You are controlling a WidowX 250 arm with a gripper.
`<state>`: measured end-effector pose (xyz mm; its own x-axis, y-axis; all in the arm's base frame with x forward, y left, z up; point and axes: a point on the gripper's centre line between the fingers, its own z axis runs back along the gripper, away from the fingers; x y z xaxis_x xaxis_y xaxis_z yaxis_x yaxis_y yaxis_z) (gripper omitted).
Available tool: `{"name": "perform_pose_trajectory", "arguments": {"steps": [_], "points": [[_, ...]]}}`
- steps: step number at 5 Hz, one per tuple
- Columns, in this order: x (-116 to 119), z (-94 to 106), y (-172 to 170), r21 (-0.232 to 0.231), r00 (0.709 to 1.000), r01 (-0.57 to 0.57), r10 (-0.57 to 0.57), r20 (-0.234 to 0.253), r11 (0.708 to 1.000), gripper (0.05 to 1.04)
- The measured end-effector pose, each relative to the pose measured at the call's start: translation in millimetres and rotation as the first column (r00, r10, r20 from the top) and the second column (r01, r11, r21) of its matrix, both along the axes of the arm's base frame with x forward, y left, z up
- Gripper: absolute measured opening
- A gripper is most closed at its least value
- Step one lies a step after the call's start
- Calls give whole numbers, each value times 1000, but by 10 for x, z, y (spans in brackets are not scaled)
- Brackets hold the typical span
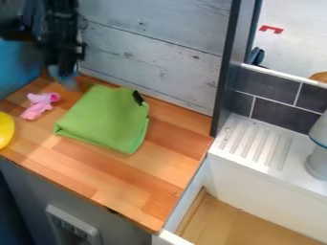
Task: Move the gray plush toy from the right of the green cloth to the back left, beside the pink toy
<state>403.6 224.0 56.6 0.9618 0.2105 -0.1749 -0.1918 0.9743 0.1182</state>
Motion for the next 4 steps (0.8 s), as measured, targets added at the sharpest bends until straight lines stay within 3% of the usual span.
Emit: {"name": "perform_pose_trajectory", "arguments": {"steps": [1, 3, 4], "points": [[8, -136, 34, -10, 999, -7, 6, -42, 1000, 447], [-96, -299, 53, -43, 997, -3, 0, -77, 999, 495], [-135, -289, 35, -43, 997, 7, -10, -74, 999, 835]]}}
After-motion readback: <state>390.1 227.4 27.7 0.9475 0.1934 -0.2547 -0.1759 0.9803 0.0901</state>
